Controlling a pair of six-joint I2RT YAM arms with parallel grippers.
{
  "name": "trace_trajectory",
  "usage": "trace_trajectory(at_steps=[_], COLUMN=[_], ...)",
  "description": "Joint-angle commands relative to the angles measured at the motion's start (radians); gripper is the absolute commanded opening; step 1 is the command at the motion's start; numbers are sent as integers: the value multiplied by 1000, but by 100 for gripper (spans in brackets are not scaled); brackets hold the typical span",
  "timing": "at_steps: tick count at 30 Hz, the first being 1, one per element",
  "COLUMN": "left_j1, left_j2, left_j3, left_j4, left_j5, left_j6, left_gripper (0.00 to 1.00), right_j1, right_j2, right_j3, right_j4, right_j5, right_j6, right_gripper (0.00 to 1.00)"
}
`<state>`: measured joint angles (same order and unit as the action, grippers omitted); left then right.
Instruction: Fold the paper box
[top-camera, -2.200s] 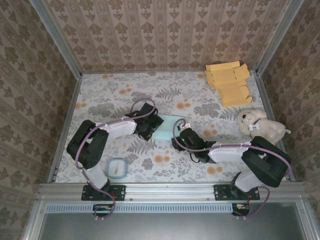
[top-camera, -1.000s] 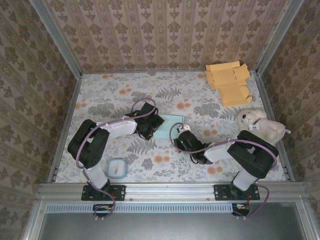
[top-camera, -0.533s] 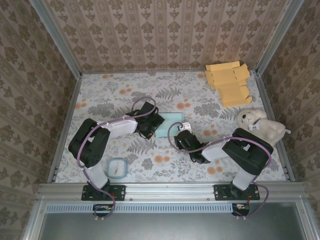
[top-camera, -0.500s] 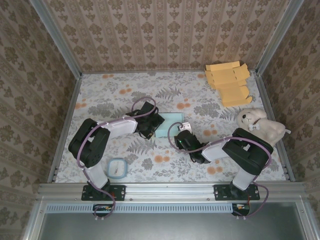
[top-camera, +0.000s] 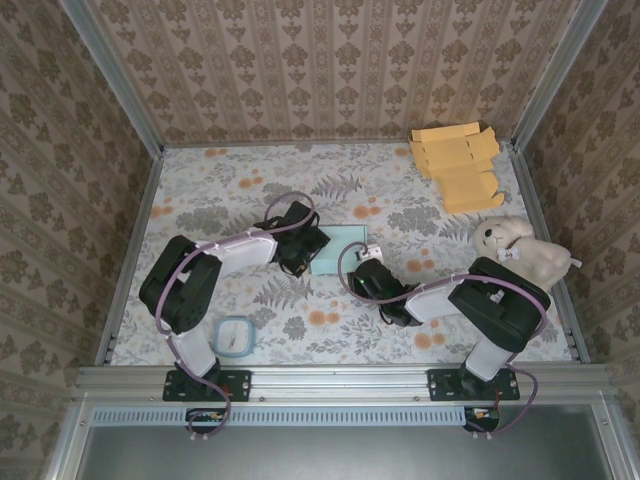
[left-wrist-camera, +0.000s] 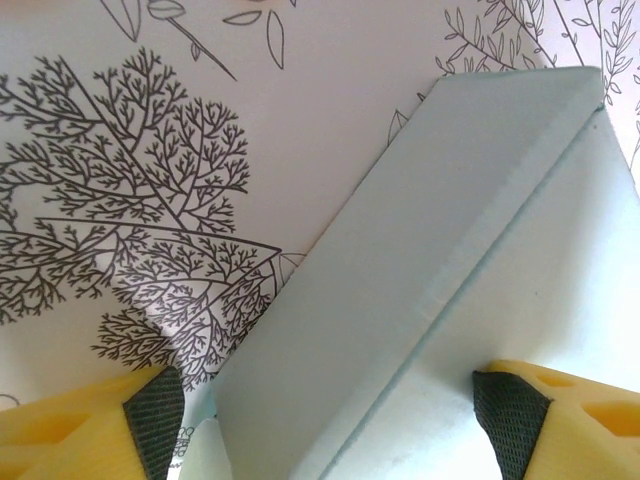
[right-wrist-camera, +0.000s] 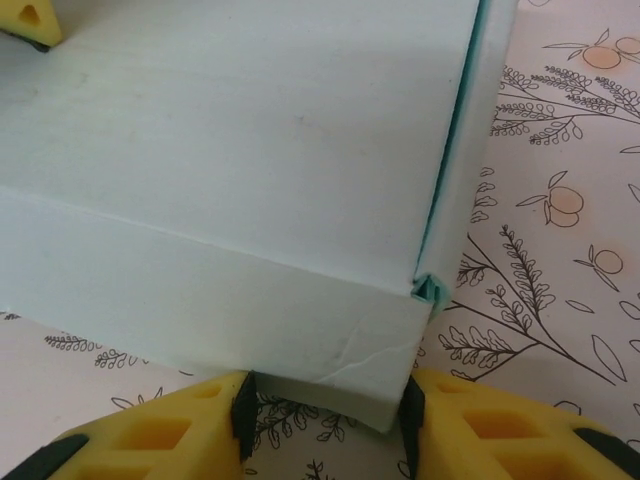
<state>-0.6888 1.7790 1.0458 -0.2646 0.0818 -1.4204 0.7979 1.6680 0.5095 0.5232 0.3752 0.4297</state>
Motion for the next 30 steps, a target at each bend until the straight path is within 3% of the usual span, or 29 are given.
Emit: trace_trajectory(at_steps=[1,14,30], left_j1=[-58,-118,-121], left_j2=[78,75,93], left_j3=[-42,20,22], left_j4=[-252,-265,-228], left_j5=[64,59,77], left_j6=[24,3,-12], left_gripper=[80,80,77], right_j1=[-4,-4,-6], right_j2=[-24,-31,-31], right_j3=[-2,-6,-13], right_j4=[14,24,39], right_j5=[-67,-97,-107], right_j6=[27,49,50], right_gripper=[44,44,38])
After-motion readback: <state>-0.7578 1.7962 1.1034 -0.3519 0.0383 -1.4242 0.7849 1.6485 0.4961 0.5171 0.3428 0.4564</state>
